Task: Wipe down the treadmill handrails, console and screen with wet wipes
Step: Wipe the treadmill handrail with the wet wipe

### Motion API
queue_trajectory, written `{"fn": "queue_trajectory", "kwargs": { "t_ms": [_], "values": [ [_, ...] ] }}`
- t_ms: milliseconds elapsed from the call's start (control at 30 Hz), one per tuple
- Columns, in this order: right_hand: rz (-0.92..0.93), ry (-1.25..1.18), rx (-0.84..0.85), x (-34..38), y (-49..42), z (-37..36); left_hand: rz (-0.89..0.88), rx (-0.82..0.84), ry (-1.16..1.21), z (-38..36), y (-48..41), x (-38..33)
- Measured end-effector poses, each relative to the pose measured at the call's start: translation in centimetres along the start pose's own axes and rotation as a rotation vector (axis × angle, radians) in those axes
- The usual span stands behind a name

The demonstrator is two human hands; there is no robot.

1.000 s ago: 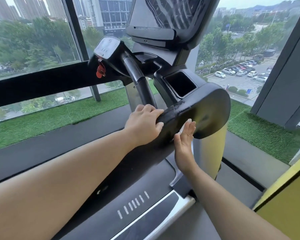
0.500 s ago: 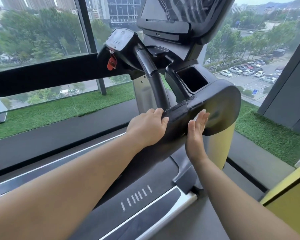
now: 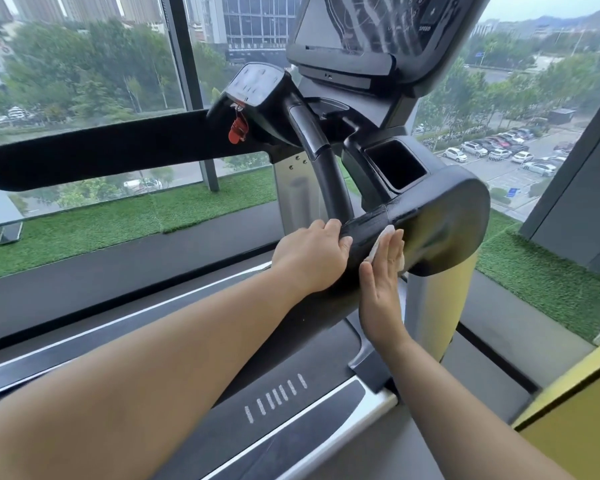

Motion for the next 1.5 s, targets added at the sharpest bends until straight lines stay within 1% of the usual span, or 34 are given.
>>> {"fn": "queue_trajectory", "kwargs": {
  "t_ms": [33,100,133,267,333,433,500,533,600,667,733,800,867,900,1000,1033,1067,1133,1200,1233,1267,1300,1367,1400,1433,1500],
  "values": [
    [0.033,0.052,0.023,-0.1,0.3,-0.3,-0.004,-0.001,0.001,0.0,0.0,-0.1],
    [0.035,0.114,0.052,-0.9,-0.1,0.3,-0.009,-0.001,0.000,-0.1,0.0,-0.1],
    [0.009,0.102,0.056,-1.4,-0.6,1.0,-0.011,0.000,-0.003,-0.2,0.0,-0.1],
    [-0.129,-0.074,0.002,-2.1,-2.0,2.4,-0.015,-0.003,-0.005,0.0,0.0,0.0],
    [-0.086,-0.030,0.032,-0.9,-1.1,0.9,-0.018,0.000,-0.001,0.0,0.0,0.0],
    [0.039,0.086,0.134,-0.4,1.0,-1.4,-0.025,-0.007,0.005,0.0,0.1,-0.2],
    [0.033,0.130,0.164,-1.6,1.0,-1.1,-0.023,-0.012,0.003,0.1,0.0,-0.1],
    [-0.010,0.082,0.145,-2.5,0.5,-0.4,-0.023,-0.010,0.000,0.1,0.0,-0.1],
    [-0.127,-0.112,0.053,-3.9,-0.4,1.2,-0.025,-0.004,-0.004,0.0,0.0,-0.1],
    [-0.197,-0.229,-0.022,-3.8,-0.5,1.2,-0.030,0.001,-0.005,-0.1,0.0,-0.2],
    [-0.177,-0.226,-0.010,-2.9,0.1,0.0,-0.030,-0.001,-0.002,-0.1,0.0,-0.2],
    [-0.091,-0.140,0.055,-2.4,1.1,-1.6,-0.026,-0.002,0.000,0.0,0.0,-0.2],
    [-0.059,-0.081,0.097,-2.8,1.4,-1.5,-0.023,-0.006,-0.005,0.0,0.0,-0.1],
    [-0.084,-0.119,0.082,-3.3,1.0,-1.0,-0.020,-0.003,-0.013,0.0,0.0,-0.1],
    [-0.269,-0.373,-0.088,-4.3,-0.1,1.2,-0.016,0.006,-0.021,-0.1,-0.1,-0.1],
    [-0.287,-0.387,-0.105,-3.7,-0.1,1.0,-0.014,0.007,-0.021,-0.2,-0.1,-0.1],
    [-0.253,-0.327,-0.079,-2.4,0.1,0.4,-0.014,0.006,-0.018,-0.2,-0.1,0.0],
    [-0.085,-0.120,0.024,0.1,1.1,-1.7,-0.012,0.001,-0.010,-0.2,-0.2,0.0],
    [0.044,0.053,0.105,0.5,2.2,-3.3,-0.012,-0.008,-0.004,-0.1,-0.2,0.0],
    [0.064,0.096,0.119,0.1,2.2,-3.2,-0.014,-0.012,-0.004,0.0,-0.1,0.0],
    [0.057,0.095,0.106,-0.5,1.7,-2.6,-0.015,-0.013,-0.005,0.0,-0.1,0.0],
    [0.017,0.043,0.063,-1.2,1.0,-1.6,-0.016,-0.012,-0.007,0.0,-0.1,0.0],
    [-0.121,-0.133,-0.041,-2.6,-0.1,0.3,-0.014,-0.006,-0.010,-0.1,-0.1,0.0],
    [-0.171,-0.191,-0.062,-2.7,-0.4,0.4,-0.012,-0.005,-0.010,-0.1,-0.1,0.0],
    [-0.183,-0.192,-0.055,-2.0,-0.3,0.0,-0.011,-0.005,-0.009,-0.1,-0.1,0.0],
    [-0.083,-0.054,0.011,0.0,0.6,-1.6,-0.009,-0.008,-0.008,-0.1,-0.1,0.0]
  ]
}}
Point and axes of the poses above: each hand's wrist, its own y-axis away from the middle knuckle, its own z-axis out of the back of the hand, x = y × z, the point moved 10 cm from there along -y, towards the middle knuckle, and after that the axes turned 14 degrees about x, right-handed, at the moved point
